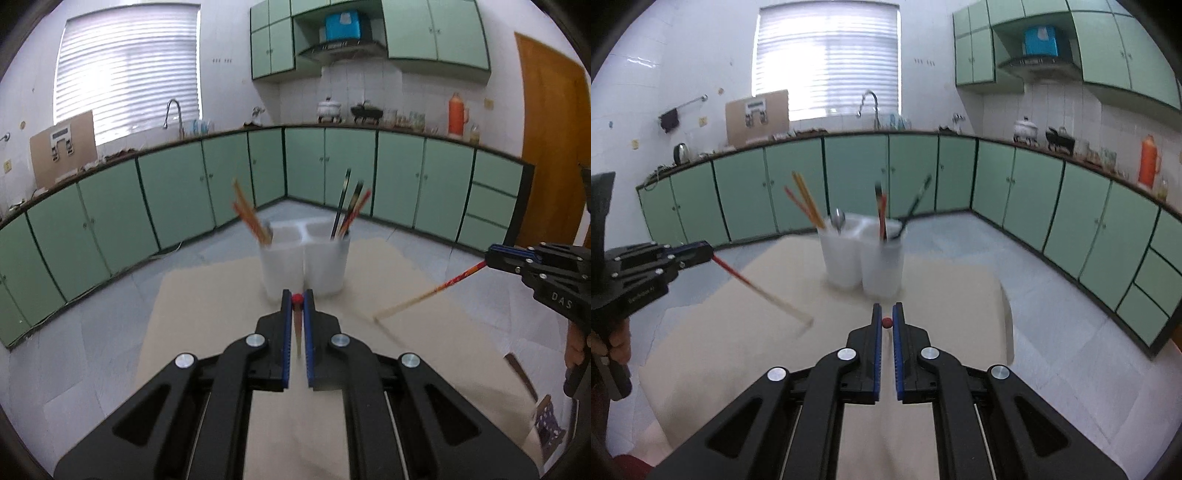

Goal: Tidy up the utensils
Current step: 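Lift both chopsticks and insert them upright into the white holder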

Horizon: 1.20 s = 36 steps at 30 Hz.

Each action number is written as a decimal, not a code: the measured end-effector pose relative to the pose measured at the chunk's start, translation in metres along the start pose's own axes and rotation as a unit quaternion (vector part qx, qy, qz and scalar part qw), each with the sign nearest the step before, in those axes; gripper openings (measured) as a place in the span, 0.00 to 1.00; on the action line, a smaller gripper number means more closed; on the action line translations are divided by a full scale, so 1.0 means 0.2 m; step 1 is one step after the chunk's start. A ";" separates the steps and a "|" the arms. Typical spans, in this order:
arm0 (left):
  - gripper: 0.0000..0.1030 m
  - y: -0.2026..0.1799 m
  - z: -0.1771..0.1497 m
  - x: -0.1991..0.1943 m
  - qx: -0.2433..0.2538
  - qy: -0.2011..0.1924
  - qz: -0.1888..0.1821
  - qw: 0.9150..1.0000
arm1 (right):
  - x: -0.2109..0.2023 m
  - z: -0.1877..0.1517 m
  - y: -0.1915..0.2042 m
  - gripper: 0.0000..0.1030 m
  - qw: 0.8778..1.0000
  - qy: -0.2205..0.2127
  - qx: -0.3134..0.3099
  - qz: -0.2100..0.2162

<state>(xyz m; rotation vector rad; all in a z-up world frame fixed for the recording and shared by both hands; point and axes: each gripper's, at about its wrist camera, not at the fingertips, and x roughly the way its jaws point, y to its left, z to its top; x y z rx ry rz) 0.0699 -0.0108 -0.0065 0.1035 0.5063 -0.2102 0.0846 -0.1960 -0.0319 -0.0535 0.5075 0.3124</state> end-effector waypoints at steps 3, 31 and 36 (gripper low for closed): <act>0.05 0.00 0.09 -0.01 -0.003 -0.013 -0.015 1.000 | 0.00 0.11 0.00 0.05 1.000 -0.003 -0.012 0.019; 0.05 -0.02 0.87 0.30 0.003 -0.129 0.004 0.992 | 0.34 1.02 -0.07 0.05 0.993 -0.096 -0.001 0.069; 0.05 -0.01 0.86 0.51 0.000 -0.104 0.005 0.995 | 0.56 0.97 -0.14 0.05 0.996 -0.068 0.016 0.062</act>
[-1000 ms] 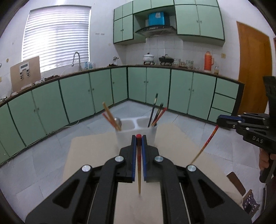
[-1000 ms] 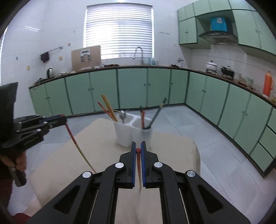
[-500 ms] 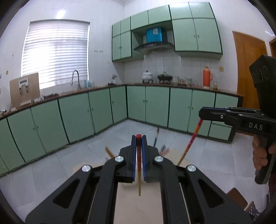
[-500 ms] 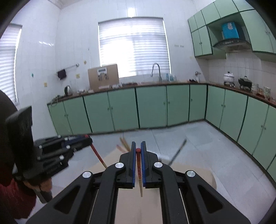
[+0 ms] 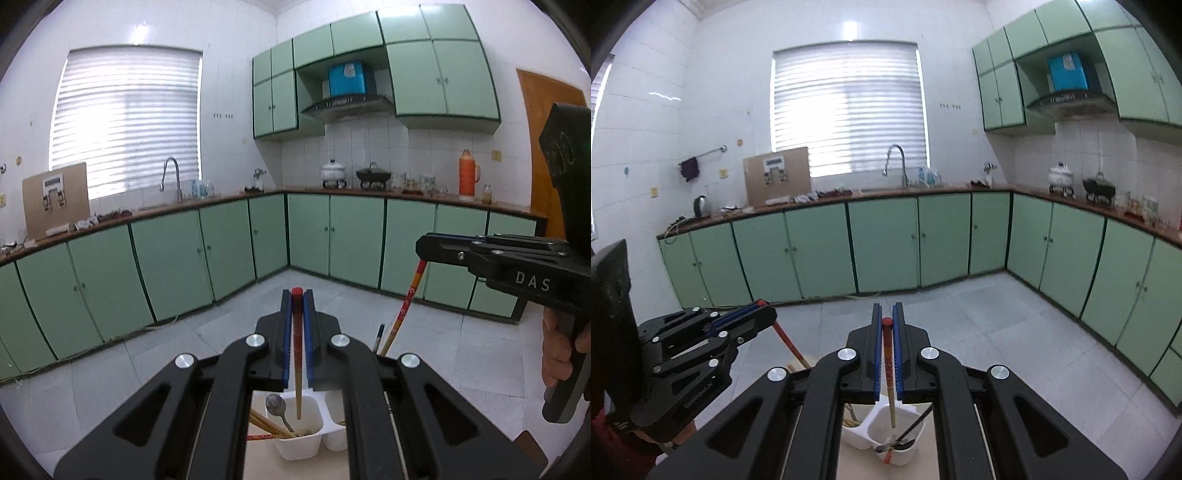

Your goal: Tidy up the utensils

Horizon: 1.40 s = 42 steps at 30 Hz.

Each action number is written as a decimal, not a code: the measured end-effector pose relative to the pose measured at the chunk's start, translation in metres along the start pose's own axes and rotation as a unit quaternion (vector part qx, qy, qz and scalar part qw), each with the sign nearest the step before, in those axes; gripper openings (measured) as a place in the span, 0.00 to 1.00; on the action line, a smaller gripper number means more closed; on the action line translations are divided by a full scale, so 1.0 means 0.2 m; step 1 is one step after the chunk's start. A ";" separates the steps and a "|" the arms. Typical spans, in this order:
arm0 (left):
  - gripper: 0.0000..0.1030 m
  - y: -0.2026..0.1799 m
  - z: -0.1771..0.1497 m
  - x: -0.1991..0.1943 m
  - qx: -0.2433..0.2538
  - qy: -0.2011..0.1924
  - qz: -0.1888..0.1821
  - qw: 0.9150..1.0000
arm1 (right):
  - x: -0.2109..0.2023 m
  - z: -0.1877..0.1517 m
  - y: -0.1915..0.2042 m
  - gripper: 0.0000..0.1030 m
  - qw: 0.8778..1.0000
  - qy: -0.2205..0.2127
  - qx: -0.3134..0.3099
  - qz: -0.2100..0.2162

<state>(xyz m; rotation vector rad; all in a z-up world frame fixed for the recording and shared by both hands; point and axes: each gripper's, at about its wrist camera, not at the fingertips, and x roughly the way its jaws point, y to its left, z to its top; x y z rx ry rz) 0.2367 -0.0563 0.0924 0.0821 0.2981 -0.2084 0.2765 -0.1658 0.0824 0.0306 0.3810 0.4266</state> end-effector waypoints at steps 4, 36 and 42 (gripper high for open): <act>0.05 0.02 -0.08 0.15 -0.003 0.029 -0.004 1.000 | 0.11 -0.10 -0.05 0.05 1.000 0.021 0.009 0.000; 0.92 0.12 -0.45 -0.38 -0.046 0.020 0.048 0.998 | -0.46 -0.58 0.01 0.88 0.996 -0.009 0.063 -0.055; 0.95 0.07 -0.51 -0.56 -0.041 0.030 0.055 0.997 | -0.56 -0.65 0.15 0.94 0.997 -0.015 0.055 -0.044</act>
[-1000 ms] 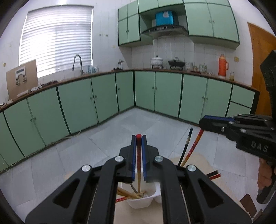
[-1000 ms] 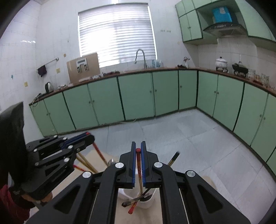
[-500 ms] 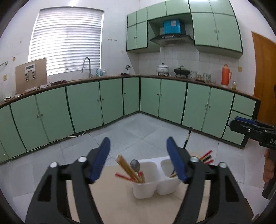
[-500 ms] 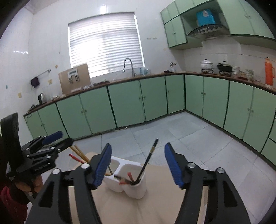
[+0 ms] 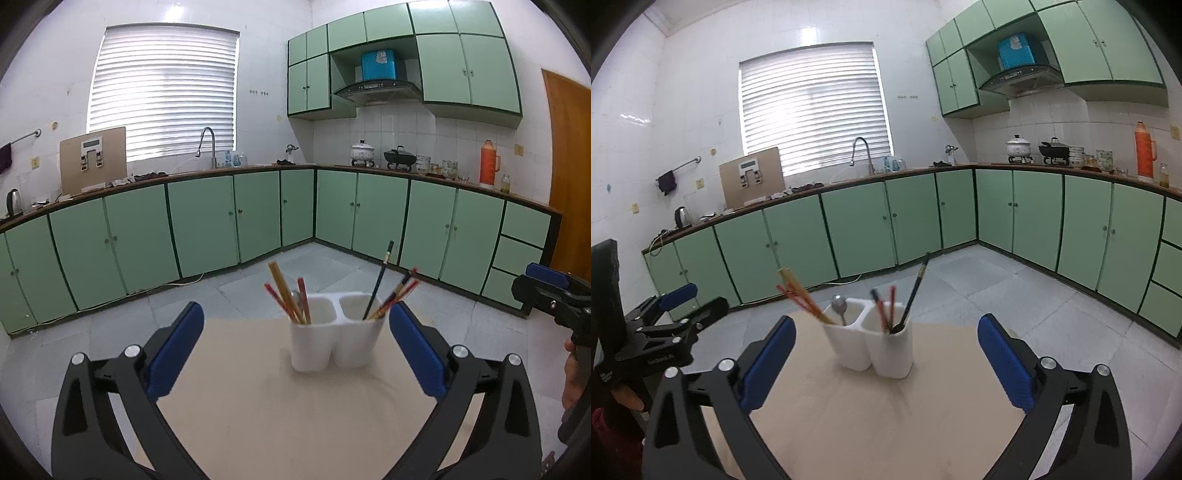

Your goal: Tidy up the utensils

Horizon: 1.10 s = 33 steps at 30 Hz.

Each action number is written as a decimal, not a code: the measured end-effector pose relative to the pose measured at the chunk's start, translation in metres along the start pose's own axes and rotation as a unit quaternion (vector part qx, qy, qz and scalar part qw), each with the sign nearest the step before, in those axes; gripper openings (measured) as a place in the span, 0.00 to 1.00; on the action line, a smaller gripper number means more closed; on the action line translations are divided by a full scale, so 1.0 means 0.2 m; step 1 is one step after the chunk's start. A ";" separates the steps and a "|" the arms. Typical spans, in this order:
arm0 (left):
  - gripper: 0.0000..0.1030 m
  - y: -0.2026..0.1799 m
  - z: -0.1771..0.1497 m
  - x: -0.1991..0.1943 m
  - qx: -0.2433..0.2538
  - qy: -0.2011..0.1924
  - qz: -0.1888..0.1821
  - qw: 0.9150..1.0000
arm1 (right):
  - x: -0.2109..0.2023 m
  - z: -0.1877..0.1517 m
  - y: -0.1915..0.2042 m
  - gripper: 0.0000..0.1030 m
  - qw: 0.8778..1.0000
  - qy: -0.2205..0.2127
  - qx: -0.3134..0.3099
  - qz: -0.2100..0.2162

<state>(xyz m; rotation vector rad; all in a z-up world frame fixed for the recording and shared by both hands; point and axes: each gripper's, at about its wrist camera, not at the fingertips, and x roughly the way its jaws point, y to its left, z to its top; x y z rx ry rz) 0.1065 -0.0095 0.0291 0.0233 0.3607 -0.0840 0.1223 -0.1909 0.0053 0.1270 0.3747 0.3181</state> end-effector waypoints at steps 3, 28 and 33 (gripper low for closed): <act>0.95 -0.01 -0.02 -0.07 0.002 0.000 -0.009 1.000 | -0.05 -0.03 0.04 0.94 1.000 0.001 0.003 0.012; 0.95 -0.09 -0.03 -0.43 0.003 -0.039 -0.013 0.999 | -0.26 -0.03 0.22 0.94 0.999 -0.033 -0.039 0.014; 0.95 -0.07 -0.03 -0.45 -0.001 -0.045 -0.011 0.999 | -0.27 -0.03 0.23 0.94 0.998 -0.035 -0.042 0.013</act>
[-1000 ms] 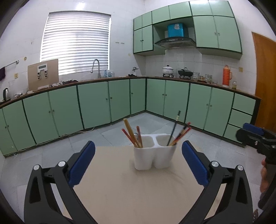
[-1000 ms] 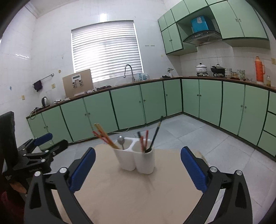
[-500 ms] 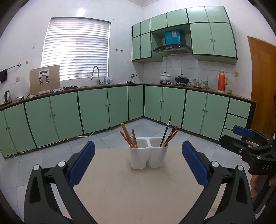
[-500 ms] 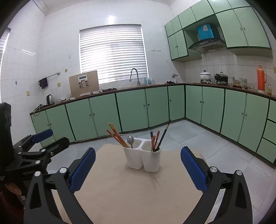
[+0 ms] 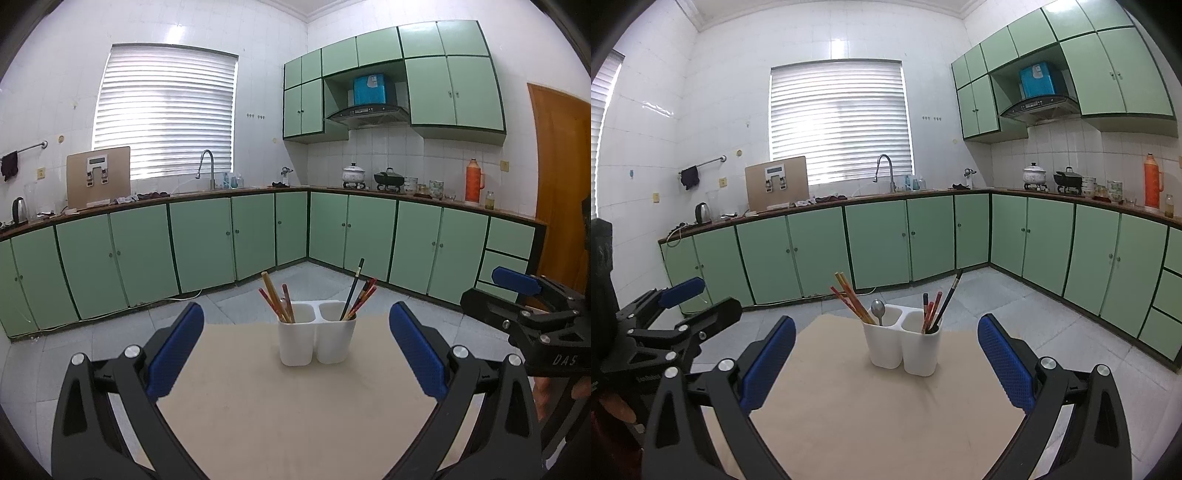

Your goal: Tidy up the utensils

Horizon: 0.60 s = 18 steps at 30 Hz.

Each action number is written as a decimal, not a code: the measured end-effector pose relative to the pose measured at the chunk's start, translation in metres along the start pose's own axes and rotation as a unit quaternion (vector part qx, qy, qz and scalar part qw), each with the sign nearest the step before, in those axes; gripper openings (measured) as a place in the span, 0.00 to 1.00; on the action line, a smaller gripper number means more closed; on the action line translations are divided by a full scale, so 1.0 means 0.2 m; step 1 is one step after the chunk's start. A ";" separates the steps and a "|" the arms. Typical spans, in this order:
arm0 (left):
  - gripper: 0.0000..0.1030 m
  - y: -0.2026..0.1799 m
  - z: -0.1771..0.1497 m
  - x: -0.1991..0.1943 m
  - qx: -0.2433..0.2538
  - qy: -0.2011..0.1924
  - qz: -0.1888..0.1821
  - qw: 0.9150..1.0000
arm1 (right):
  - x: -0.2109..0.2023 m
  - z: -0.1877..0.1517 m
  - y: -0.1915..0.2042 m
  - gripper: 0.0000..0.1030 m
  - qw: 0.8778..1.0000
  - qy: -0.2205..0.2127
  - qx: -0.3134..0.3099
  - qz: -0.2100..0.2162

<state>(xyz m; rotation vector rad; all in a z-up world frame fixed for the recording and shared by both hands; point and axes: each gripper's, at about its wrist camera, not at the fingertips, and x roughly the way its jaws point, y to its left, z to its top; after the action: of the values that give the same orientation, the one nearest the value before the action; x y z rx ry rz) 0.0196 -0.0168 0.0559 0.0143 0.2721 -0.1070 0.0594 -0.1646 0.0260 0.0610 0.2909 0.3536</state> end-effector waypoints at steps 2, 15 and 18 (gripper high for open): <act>0.95 -0.01 0.00 0.00 0.000 -0.001 0.000 1.000 | 0.00 0.00 0.00 0.94 1.000 0.000 -0.001 0.000; 0.95 -0.01 0.00 0.00 -0.001 -0.001 -0.001 1.000 | 0.00 0.02 0.02 0.94 1.000 -0.002 -0.005 0.000; 0.95 -0.02 0.00 0.00 0.001 -0.001 0.000 1.000 | 0.00 0.01 0.02 0.94 1.000 -0.002 -0.005 0.000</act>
<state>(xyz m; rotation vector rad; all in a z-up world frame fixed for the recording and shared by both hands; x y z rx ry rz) 0.0187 -0.0201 0.0567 0.0158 0.2693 -0.1071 0.0583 -0.1601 0.0293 0.0512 0.2852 0.3558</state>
